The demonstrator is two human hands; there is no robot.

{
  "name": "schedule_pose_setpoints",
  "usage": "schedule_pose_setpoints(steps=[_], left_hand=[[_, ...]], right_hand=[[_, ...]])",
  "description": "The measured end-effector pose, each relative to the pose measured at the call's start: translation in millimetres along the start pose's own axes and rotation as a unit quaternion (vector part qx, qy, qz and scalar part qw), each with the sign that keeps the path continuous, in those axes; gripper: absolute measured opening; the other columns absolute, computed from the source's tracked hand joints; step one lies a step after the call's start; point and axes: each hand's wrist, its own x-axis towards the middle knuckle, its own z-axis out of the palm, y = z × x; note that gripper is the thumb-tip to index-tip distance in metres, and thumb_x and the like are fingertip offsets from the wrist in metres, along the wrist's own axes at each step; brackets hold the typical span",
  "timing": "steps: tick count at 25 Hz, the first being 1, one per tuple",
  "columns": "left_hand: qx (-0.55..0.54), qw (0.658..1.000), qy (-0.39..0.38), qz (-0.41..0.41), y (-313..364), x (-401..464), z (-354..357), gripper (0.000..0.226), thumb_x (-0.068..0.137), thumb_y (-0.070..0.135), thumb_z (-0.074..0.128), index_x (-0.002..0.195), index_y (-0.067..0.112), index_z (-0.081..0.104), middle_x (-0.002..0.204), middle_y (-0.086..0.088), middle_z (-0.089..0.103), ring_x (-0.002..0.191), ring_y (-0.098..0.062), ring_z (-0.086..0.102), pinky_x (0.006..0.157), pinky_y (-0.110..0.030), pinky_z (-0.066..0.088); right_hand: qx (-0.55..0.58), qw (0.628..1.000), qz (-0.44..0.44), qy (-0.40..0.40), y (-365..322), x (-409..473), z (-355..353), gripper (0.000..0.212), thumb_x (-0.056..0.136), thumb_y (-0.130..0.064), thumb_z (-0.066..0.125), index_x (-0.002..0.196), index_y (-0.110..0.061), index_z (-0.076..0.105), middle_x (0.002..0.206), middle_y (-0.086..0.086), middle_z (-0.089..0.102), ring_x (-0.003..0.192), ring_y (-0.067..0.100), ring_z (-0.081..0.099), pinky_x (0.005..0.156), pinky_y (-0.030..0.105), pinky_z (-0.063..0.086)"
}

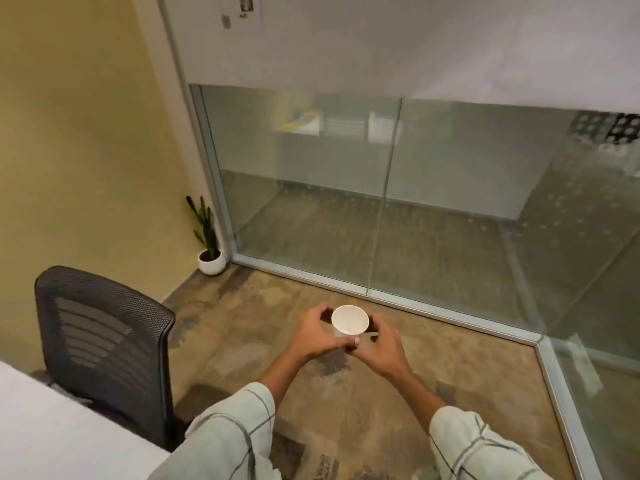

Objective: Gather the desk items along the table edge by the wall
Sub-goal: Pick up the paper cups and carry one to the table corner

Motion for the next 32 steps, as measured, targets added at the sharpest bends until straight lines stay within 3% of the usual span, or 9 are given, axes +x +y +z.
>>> schedule_pose_setpoints(steps=[6,13,17,20,23,28,32], left_hand=[[0.064,0.996,0.062,-0.005,-9,114,-51,0.065,0.045,0.047,0.093,0.097,0.020,0.065,0.091,0.009,0.070,0.086,-0.007,0.064,0.070,-0.008,0.045],[0.112,0.978,0.171,-0.045,-33,227,-95,0.066,0.048,0.039,0.095,0.102,0.013,0.066,0.095,0.001,0.071,0.087,-0.014,0.065,0.077,-0.026,0.054],[0.137,0.966,0.208,-0.069,-36,278,-112,0.069,0.047,0.042,0.094,0.104,0.015,0.065,0.097,0.004,0.070,0.087,-0.012,0.064,0.074,-0.020,0.052],[0.124,0.958,0.239,-0.097,-42,304,-128,0.071,0.049,0.044,0.093,0.109,0.020,0.063,0.101,0.009,0.068,0.090,-0.005,0.062,0.072,-0.010,0.047],[0.146,0.953,0.242,-0.112,-49,327,-152,0.069,0.049,0.053,0.089,0.106,0.026,0.062,0.100,0.011,0.068,0.091,-0.007,0.063,0.071,-0.016,0.049],[0.121,0.931,0.312,-0.146,-71,353,-215,0.066,0.048,0.057,0.088,0.102,0.030,0.060,0.098,0.013,0.066,0.088,-0.004,0.062,0.065,-0.011,0.047],[0.128,0.918,0.336,-0.167,-102,374,-277,0.064,0.051,0.056,0.088,0.100,0.024,0.060,0.094,0.008,0.065,0.084,-0.010,0.062,0.064,-0.019,0.047]], right_hand=[[0.016,0.997,-0.054,-0.049,-20,142,31,0.069,0.047,-0.035,0.093,0.108,-0.033,0.060,0.098,-0.018,0.070,0.094,-0.013,0.060,0.069,0.002,0.042],[0.009,0.978,-0.136,-0.160,-27,310,76,0.072,0.053,-0.038,0.094,0.116,-0.020,0.064,0.104,-0.010,0.071,0.090,-0.007,0.061,0.071,0.000,0.040],[-0.005,0.955,-0.194,-0.222,-39,388,86,0.070,0.055,-0.039,0.092,0.117,-0.024,0.062,0.106,-0.011,0.071,0.092,-0.009,0.061,0.073,0.000,0.040],[0.012,0.938,-0.218,-0.268,-54,429,101,0.071,0.055,-0.037,0.090,0.119,-0.025,0.062,0.107,-0.011,0.071,0.096,0.001,0.064,0.078,0.005,0.044],[0.023,0.920,-0.249,-0.302,-73,459,121,0.075,0.055,-0.042,0.091,0.121,-0.025,0.061,0.108,-0.013,0.070,0.096,0.000,0.063,0.079,0.012,0.049],[0.063,0.895,-0.285,-0.338,-126,506,176,0.076,0.057,-0.038,0.092,0.123,-0.025,0.058,0.111,-0.014,0.065,0.098,0.001,0.061,0.079,0.010,0.049],[0.060,0.879,-0.319,-0.350,-171,534,240,0.087,0.059,-0.043,0.088,0.135,-0.029,0.047,0.126,-0.008,0.060,0.112,0.010,0.057,0.094,0.028,0.052]])
